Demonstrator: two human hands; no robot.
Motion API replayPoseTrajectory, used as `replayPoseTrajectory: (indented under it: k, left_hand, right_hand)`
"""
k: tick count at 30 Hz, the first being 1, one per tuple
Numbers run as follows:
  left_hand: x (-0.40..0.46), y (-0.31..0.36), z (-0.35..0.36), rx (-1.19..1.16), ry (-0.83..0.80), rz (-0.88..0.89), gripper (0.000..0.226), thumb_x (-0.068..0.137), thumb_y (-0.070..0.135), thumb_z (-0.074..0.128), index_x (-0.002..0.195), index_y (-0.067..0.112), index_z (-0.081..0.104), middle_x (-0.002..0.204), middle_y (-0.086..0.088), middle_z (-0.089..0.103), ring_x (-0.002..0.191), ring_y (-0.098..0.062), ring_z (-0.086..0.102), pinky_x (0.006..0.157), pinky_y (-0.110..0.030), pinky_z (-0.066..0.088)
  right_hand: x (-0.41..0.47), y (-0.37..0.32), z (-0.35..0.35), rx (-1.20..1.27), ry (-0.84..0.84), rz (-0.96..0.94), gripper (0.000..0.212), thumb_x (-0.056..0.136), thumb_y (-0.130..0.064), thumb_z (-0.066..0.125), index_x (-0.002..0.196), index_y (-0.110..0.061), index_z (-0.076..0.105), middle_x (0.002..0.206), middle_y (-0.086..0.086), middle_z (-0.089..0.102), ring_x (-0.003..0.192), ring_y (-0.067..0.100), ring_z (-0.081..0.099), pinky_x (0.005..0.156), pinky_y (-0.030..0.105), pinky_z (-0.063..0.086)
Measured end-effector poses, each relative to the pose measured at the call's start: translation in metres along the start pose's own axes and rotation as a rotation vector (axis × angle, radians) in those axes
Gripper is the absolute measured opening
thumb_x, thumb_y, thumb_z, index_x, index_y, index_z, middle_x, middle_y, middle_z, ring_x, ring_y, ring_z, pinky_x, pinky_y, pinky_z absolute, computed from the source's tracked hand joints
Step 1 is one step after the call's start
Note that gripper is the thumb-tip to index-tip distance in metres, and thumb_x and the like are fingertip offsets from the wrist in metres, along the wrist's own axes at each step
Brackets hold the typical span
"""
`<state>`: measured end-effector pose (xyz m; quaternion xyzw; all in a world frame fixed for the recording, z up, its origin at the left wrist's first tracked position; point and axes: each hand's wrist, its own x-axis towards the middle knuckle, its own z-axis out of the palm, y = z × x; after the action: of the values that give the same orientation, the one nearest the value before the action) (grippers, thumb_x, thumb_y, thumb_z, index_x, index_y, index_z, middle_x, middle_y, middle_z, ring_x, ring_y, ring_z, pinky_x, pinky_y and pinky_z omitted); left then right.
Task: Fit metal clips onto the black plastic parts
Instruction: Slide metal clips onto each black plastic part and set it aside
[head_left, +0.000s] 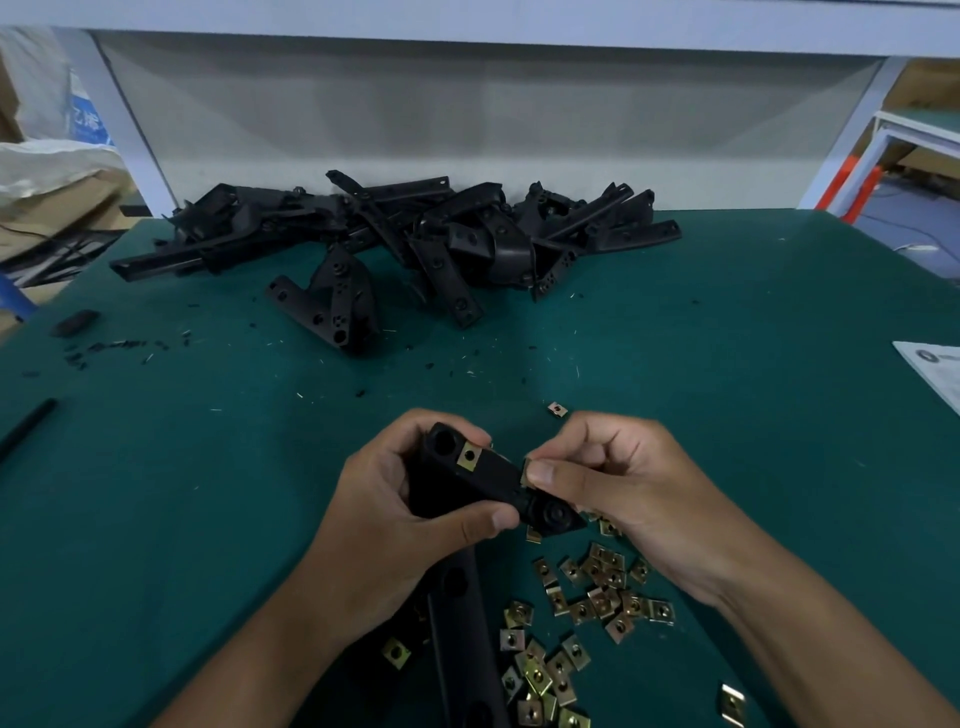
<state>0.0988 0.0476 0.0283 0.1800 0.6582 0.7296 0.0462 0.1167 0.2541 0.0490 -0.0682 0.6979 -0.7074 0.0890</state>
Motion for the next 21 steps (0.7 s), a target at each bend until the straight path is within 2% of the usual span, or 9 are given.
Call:
replayPoseTrajectory:
  k: [5,8,11,16,21]
  left_hand:
    - [0.0,0.002,0.002,-0.028,-0.018,0.036,0.041,0.066,0.008,0.089,0.097,0.023,0.067,0.111,-0.009,0.075,0.101,-0.021,0.073,0.082,-0.025,0.057]
    - [0.001,0.003,0.002,-0.082,0.052,0.031,0.043,0.063,0.005,0.092,0.093,0.021,0.067,0.105,-0.012,0.077,0.09,-0.022,0.076,0.074,-0.025,0.059]
    - [0.001,0.004,0.001,-0.131,0.132,0.001,0.039,0.061,0.009,0.088,0.091,0.018,0.065,0.098,-0.014,0.077,0.084,-0.027,0.076,0.068,-0.028,0.06]
    - [0.001,0.003,0.001,-0.146,0.117,-0.001,0.038,0.063,0.009,0.089,0.092,0.02,0.066,0.101,-0.014,0.077,0.095,-0.028,0.075,0.073,-0.027,0.06]
    - [0.001,0.003,0.001,-0.128,0.155,0.004,0.036,0.059,0.012,0.087,0.088,0.022,0.069,0.094,-0.012,0.077,0.09,-0.026,0.076,0.071,-0.025,0.06]
  right_hand:
    - [-0.001,0.003,0.0,-0.021,0.019,-0.008,0.009,0.082,-0.032,0.078,0.087,-0.024,0.077,0.08,-0.005,0.075,0.076,0.006,0.068,0.07,0.018,0.053]
    - [-0.001,0.005,0.002,-0.031,-0.058,-0.009,0.023,0.082,-0.028,0.083,0.102,-0.021,0.075,0.101,-0.001,0.078,0.093,0.011,0.073,0.081,0.021,0.056]
    - [-0.001,0.008,0.006,-0.137,-0.083,-0.038,0.037,0.076,-0.027,0.088,0.11,-0.029,0.072,0.117,-0.004,0.074,0.105,0.015,0.07,0.089,0.027,0.056]
    - [0.001,0.01,0.007,-0.183,-0.006,-0.097,0.033,0.079,-0.037,0.084,0.109,-0.032,0.072,0.117,-0.007,0.074,0.11,0.016,0.069,0.095,0.029,0.055]
    - [0.001,0.013,0.009,-0.205,0.031,-0.144,0.033,0.079,-0.041,0.082,0.109,-0.032,0.072,0.117,-0.009,0.074,0.108,0.016,0.07,0.094,0.028,0.056]
